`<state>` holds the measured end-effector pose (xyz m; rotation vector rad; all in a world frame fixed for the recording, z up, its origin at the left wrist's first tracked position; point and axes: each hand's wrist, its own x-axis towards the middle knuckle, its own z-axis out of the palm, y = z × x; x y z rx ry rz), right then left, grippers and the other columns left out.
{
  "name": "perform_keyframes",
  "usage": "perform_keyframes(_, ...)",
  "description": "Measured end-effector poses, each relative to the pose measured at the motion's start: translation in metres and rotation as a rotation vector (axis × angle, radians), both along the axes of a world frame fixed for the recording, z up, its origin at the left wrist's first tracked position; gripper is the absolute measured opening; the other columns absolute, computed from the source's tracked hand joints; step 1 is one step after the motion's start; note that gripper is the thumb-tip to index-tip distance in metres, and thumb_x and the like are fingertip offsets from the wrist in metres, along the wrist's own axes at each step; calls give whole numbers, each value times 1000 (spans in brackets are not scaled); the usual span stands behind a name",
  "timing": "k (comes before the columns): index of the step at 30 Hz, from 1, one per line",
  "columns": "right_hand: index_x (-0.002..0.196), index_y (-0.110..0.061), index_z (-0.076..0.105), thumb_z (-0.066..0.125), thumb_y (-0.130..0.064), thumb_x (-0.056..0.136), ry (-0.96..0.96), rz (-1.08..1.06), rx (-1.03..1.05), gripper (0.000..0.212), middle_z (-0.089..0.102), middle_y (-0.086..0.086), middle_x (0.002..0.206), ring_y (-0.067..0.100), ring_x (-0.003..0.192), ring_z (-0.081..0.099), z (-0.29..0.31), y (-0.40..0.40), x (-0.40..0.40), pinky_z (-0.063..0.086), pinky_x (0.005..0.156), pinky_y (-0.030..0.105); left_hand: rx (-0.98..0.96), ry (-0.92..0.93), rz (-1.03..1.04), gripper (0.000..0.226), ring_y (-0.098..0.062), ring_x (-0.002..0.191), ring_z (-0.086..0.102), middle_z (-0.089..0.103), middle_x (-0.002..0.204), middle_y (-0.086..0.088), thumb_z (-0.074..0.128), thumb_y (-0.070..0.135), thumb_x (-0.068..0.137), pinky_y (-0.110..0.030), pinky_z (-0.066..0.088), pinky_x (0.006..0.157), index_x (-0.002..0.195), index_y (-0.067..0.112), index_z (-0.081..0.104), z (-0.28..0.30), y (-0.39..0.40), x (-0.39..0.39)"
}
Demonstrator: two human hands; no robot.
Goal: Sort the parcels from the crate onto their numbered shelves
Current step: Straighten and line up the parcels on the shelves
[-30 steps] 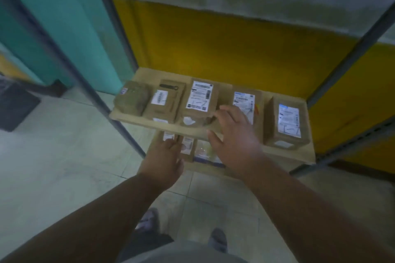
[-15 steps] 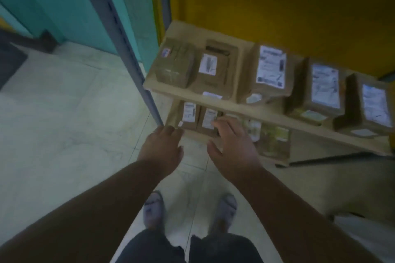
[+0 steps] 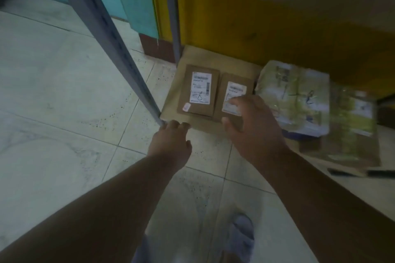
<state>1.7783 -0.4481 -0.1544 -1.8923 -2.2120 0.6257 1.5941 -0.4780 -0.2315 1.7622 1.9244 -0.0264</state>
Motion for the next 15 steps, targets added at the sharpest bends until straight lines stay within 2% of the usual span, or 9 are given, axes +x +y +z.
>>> perform_keyframes(3, 133, -18, 55, 64, -32, 93, -37, 7, 43, 43, 53, 6, 133, 22, 116, 54, -51, 24, 4, 43, 90, 29, 90, 21, -49, 45, -25, 119, 51, 52, 135, -4, 53, 21, 95, -42, 49, 99, 139, 21, 48, -53, 28, 11)
perform_keyframes(6, 136, -19, 54, 61, -32, 96, -78, -1, 68, 42, 51, 5, 140, 23, 124, 51, -95, 49, 5, 39, 91, 28, 228, 94, -102, 49, -24, 113, 51, 52, 132, -6, 49, 11, 92, -39, 48, 95, 140, 19, 45, -96, 57, 16)
perform_keyframes(8, 138, -20, 52, 59, -33, 98, -80, -29, 63, 43, 48, 4, 143, 22, 131, 46, -122, 63, 4, 39, 98, 30, 311, 130, -128, 48, -25, 116, 49, 50, 135, -5, 47, 14, 93, -38, 46, 92, 140, 22, 45, -120, 76, 15)
perform_keyframes(11, 138, -20, 51, 59, -32, 97, -66, -70, 76, 44, 47, 4, 142, 22, 131, 45, -156, 80, 4, 39, 103, 34, 350, 126, -200, 49, -26, 130, 39, 40, 146, -4, 46, 23, 96, -41, 41, 102, 144, 32, 40, -149, 99, 12)
perform_keyframes(15, 142, -20, 48, 58, -33, 97, -73, -84, 43, 47, 45, 4, 143, 25, 130, 45, -187, 89, 6, 44, 106, 40, 378, 145, -306, 44, -27, 130, 35, 42, 145, -2, 42, 29, 99, -40, 36, 102, 142, 35, 44, -161, 106, 4)
